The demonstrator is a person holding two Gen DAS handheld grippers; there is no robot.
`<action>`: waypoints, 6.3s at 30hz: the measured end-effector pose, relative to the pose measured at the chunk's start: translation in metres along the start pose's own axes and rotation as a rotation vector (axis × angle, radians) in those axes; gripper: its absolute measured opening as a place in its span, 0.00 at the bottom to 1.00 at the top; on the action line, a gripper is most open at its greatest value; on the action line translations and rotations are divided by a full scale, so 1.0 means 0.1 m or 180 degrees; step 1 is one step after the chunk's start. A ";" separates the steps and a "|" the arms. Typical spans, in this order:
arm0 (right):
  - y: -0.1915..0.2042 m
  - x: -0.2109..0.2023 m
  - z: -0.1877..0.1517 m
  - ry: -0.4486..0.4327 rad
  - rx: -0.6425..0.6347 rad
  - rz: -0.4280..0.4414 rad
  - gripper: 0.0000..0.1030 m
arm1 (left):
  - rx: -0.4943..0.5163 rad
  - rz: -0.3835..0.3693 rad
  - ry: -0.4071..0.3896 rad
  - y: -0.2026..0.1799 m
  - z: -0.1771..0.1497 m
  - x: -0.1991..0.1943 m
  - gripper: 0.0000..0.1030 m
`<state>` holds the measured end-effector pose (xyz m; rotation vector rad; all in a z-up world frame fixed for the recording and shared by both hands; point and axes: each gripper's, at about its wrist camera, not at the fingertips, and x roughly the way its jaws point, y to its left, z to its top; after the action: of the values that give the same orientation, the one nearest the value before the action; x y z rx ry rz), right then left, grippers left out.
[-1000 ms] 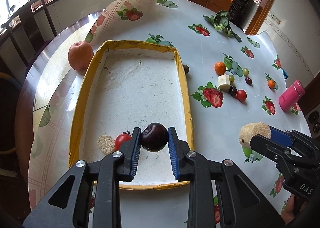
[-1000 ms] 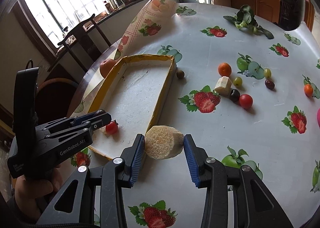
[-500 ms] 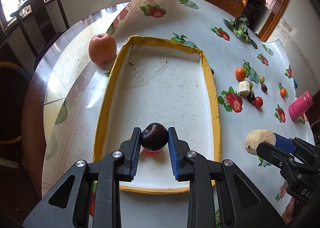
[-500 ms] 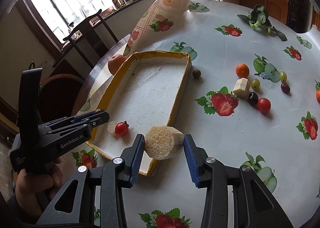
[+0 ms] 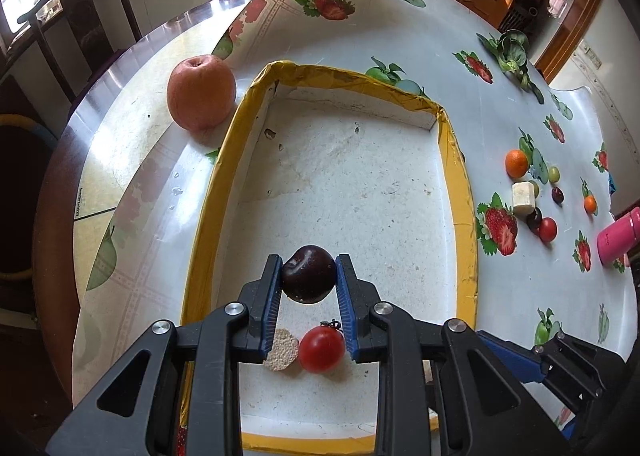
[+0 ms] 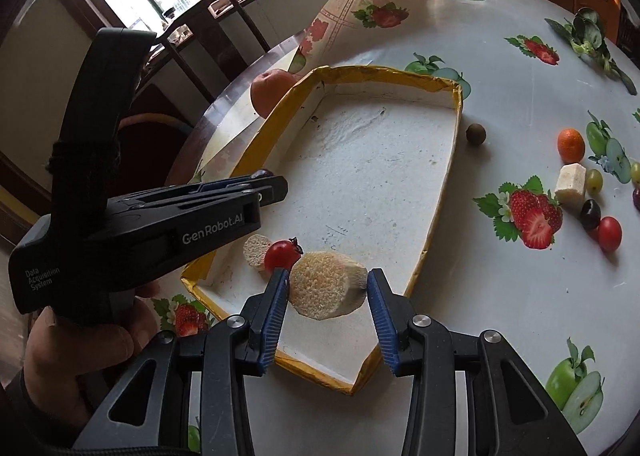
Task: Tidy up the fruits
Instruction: 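Carry dark cherry with left gripper into tray while right gripper carries slice there, then open left gripper releasing cherry in tray while right gripper releases slice, then withdraw both grippers from tray toward white cube and brown date, then close left gripper on white cube while right gripper closes on brown date, then carry white cube with left gripper over tray while right gripper carries date toward it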
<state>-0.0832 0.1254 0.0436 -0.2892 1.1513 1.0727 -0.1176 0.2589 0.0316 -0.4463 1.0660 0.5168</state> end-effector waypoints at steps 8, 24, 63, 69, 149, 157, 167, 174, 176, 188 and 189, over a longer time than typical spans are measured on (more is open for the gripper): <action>0.05 0.37 -0.01 0.0224 -0.0114 0.0045 0.40 | -0.0083 0.0053 0.0208 0.10 0.01 0.33 0.23; 0.07 0.35 -0.02 0.0300 -0.0158 0.0003 0.48 | -0.0031 0.0172 0.0183 0.07 -0.07 0.18 0.47; -1.38 -1.33 -0.85 -0.0337 0.0865 -0.1124 0.49 | 0.0755 -0.0383 -0.0010 -1.39 -0.44 -0.56 0.48; -1.48 -1.40 -0.91 -0.0378 0.0946 -0.1125 0.49 | 0.0833 -0.0401 0.0033 -1.52 -0.47 -0.53 0.47; -2.09 -1.20 -0.16 -0.0678 0.1177 -0.0774 0.28 | 0.0737 -0.0618 0.0071 -1.72 0.07 -0.10 0.30; -1.73 -1.30 -0.25 -0.0686 0.1027 -0.0728 0.28 | 0.0694 -0.0529 -0.0003 -1.51 -0.11 -0.33 0.30; -1.25 -1.21 -0.35 -0.0591 0.0806 -0.0613 0.28 | 0.0588 -0.0425 -0.0084 -1.18 -0.22 -0.51 0.30; -0.98 -1.10 -0.33 -0.0540 0.0651 -0.0547 0.28 | 0.0461 -0.0361 -0.0102 -0.94 -0.25 -0.55 0.30; -0.91 -1.07 -0.32 -0.0518 0.0616 -0.0533 0.28 | 0.0427 -0.0337 -0.0114 -0.87 -0.25 -0.56 0.30; -0.64 -0.91 -0.26 -0.0448 0.0425 -0.0457 0.28 | 0.0302 -0.0246 -0.0105 -0.58 -0.25 -0.53 0.30; -0.63 -0.90 -0.25 -0.0443 0.0419 -0.0449 0.28 | 0.0296 -0.0245 -0.0104 -0.56 -0.25 -0.53 0.30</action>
<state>-0.0482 0.0283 0.0887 -0.1864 1.0555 0.8756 -0.1216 0.1902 0.0743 -0.3943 1.0330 0.4033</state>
